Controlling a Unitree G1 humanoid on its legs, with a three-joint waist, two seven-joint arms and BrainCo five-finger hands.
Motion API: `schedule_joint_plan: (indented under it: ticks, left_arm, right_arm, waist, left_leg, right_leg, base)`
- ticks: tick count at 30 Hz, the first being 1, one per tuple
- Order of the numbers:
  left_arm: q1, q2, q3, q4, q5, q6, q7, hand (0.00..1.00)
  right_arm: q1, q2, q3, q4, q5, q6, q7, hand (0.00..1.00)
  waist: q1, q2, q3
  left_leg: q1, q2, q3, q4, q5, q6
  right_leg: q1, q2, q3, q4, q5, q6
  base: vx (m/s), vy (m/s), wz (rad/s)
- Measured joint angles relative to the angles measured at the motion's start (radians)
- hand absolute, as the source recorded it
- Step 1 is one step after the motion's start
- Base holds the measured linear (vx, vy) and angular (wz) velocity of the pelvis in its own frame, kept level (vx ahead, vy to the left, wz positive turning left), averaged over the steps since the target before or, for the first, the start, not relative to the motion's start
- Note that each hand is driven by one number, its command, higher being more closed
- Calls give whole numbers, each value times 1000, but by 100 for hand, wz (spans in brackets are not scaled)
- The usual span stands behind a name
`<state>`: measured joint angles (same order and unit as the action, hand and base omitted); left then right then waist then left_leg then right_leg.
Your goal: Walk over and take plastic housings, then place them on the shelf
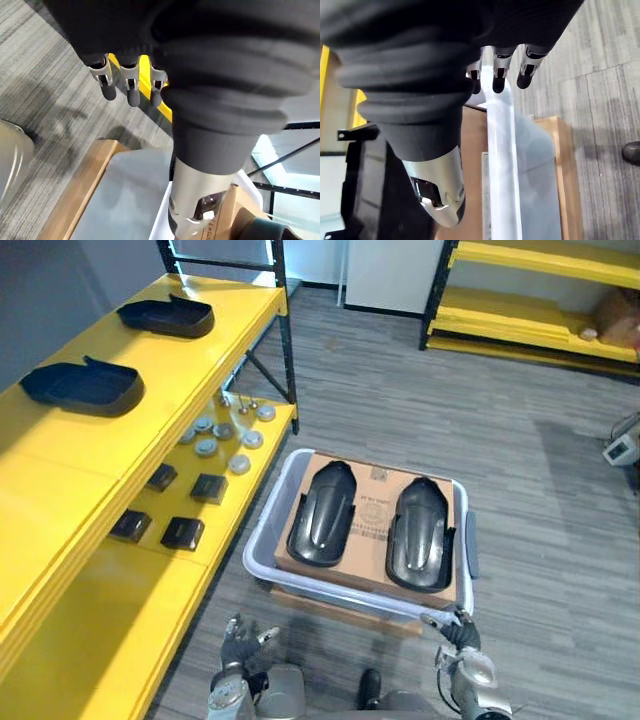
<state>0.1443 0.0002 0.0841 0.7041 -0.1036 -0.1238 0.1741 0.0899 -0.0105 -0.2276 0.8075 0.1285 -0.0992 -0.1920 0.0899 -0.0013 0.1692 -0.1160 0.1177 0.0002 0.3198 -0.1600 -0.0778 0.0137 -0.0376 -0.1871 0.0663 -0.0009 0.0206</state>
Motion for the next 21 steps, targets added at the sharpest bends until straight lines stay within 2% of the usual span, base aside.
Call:
schedule_joint_plan:
  ticks: [6,9,12,15,18,21]
  left_arm:
    - [11,30,-6,15,1,0,1,0]
    - [13,40,-16,11,3,0,0,0]
    - [34,54,-15,-5,13,0,-2,0]
    - [41,56,-15,-10,30,-2,-12,0]
    - [55,62,-34,-10,37,-3,-22,0]
    - [63,64,-51,-11,40,-3,-23,0]
  right_arm:
    - [5,-5,-13,-7,0,0,-3,0]
    - [-1,-37,-87,-23,2,3,-11,0]
    - [12,-79,-155,-198,28,14,-38,0]
    - [33,-119,-198,-398,26,7,-84,0]
    - [28,-126,-202,-545,-17,-4,-113,0]
    - [-20,-126,-189,-588,-98,-5,-126,0]
  waist:
    - [1,-16,-11]
    - [-4,-16,-15]
    - [-25,-17,-16]
    - [-25,-21,-21]
    - [-25,-30,-37]
    - [-25,-30,-37]
  left_leg:
    - [57,-27,74,-80,13,24]
    - [76,-36,98,-112,16,27]
    - [92,-45,116,-140,20,33]
    - [115,-52,131,-170,26,42]
    - [120,-64,135,-183,30,46]
    - [120,-69,120,-188,32,49]
  right_leg:
    - [-1,-25,73,-43,26,27]
    - [0,-31,103,-64,37,34]
    - [-4,-36,124,-71,40,37]
    - [-4,-35,136,-76,39,40]
    - [-2,-35,142,-91,39,41]
    - [-2,-37,151,-97,40,43]
  base:
    - [21,65,-36]
    - [28,34,-22]
    - [44,26,-19]
    - [66,7,-16]
    - [84,19,-7]
    - [44,14,-2]
